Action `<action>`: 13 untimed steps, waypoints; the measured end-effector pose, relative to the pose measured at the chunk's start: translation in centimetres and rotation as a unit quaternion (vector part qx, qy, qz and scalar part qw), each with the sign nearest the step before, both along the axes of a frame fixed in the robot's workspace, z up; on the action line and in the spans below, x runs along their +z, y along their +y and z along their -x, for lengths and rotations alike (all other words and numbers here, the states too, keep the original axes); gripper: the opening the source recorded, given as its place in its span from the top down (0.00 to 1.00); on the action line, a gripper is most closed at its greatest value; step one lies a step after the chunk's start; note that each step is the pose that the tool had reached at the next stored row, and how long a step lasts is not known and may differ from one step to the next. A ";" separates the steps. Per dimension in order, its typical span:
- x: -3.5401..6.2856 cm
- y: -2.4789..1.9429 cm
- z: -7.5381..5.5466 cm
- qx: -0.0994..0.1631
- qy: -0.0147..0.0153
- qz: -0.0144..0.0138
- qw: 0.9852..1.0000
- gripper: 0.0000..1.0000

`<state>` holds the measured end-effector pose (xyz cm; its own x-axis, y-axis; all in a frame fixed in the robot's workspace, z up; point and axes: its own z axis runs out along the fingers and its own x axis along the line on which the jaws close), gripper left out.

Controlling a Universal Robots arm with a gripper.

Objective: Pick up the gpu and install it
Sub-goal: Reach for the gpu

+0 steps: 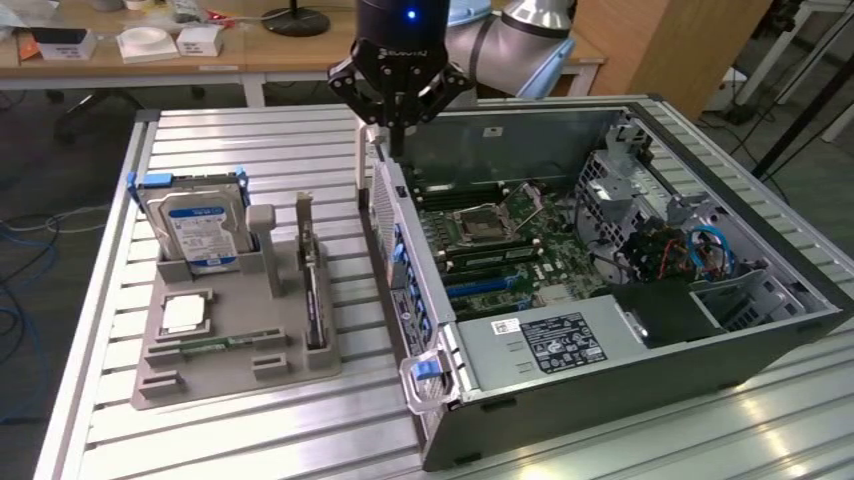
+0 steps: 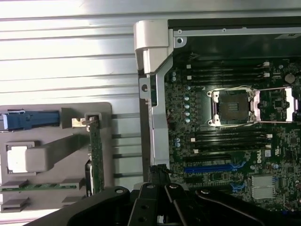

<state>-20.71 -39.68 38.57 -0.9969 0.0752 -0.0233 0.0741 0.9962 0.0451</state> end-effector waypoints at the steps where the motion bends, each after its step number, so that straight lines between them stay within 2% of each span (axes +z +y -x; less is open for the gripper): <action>1: 0.00 0.00 0.1 0.000 0.000 0.000 1.000 0.89; 13: -0.09 0.00 1.3 0.000 0.000 0.000 1.000 0.89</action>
